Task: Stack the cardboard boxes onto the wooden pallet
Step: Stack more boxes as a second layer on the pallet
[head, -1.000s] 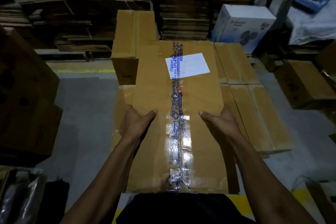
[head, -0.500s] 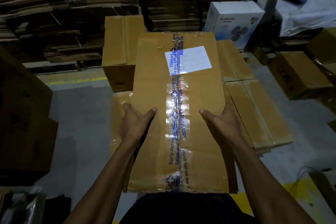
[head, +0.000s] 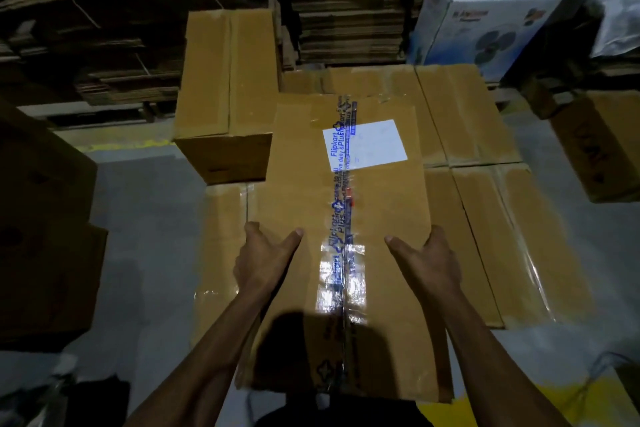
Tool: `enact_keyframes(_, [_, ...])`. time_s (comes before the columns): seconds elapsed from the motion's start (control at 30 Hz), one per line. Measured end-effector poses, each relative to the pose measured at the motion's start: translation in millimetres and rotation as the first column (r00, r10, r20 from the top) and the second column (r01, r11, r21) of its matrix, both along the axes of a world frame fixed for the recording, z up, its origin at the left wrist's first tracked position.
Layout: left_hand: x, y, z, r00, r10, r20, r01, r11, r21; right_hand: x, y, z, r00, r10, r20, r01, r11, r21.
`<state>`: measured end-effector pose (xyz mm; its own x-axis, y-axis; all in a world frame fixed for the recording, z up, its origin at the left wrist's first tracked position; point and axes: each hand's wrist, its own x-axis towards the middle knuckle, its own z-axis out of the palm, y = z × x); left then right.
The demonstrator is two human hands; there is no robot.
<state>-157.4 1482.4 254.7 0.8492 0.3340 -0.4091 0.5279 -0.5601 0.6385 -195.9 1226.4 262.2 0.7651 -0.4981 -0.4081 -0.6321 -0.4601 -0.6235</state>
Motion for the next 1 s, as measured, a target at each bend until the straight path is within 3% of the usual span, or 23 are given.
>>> enact_keyframes(0.23, [70.6, -33.0, -44.4, 0.997, 0.019, -0.070, -0.017, 0.999, 0.040, 77.2, -31.6, -42.6, 0.998, -0.004, -0.055, 0.004, 1.000, 0.006])
enact_keyframes(0.57, [168.0, -50.5, -106.9, 0.995, 0.081, -0.062, -0.080, 0.997, 0.017, 179.9, -51.2, -105.3, 1.000, 0.003, 0.001, -0.003, 0.999, 0.043])
enact_keyframes(0.8, [180.8, -41.5, -152.1, 0.994, 0.052, -0.091, -0.058, 0.997, -0.059, 199.7, -46.2, -158.4, 0.999, 0.024, -0.032, -0.021, 0.996, 0.089])
enact_keyframes(1.0, [181.7, -34.5, -161.5, 0.997, 0.052, -0.051, -0.061, 0.979, -0.193, 202.1, -48.0, -164.9, 1.000, 0.019, 0.013, -0.021, 0.987, 0.159])
